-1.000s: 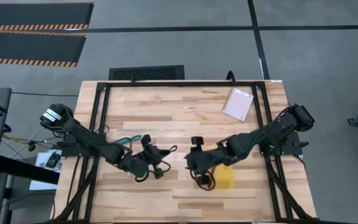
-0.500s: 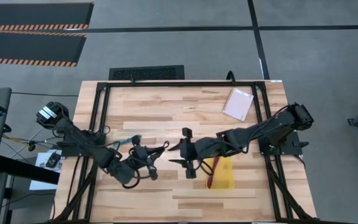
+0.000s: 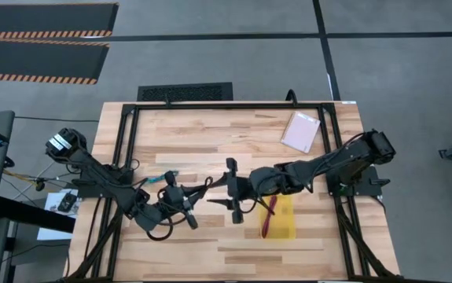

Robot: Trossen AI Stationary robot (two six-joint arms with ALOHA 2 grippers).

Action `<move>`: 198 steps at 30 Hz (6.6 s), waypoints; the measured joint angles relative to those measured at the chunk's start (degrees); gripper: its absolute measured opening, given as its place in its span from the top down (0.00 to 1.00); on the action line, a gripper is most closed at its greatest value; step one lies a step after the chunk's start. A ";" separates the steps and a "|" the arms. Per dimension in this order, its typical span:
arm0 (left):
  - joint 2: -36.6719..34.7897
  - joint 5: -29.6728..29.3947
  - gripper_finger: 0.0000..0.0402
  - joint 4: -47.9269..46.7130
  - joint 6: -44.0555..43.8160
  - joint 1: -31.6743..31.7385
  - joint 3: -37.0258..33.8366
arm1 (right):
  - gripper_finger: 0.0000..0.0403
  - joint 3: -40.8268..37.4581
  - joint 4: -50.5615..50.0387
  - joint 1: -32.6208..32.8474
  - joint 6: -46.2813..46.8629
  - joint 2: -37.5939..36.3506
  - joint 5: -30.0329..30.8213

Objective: Pick and place USB-C Cables
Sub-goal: Put the black charger cable into the yellow bin, then put the white charger cable into the yellow bin

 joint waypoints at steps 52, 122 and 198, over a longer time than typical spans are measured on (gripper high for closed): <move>-2.39 9.11 0.98 9.17 13.91 3.62 -0.06 | 0.98 0.22 2.15 -0.22 1.71 -1.32 3.37; -2.50 9.93 0.44 -9.81 -6.01 5.93 0.10 | 0.99 5.75 -70.74 23.12 -25.52 9.56 -0.68; -2.50 14.00 0.44 -12.63 -8.52 10.67 0.05 | 0.43 -7.77 -53.28 14.66 -5.22 4.52 -9.41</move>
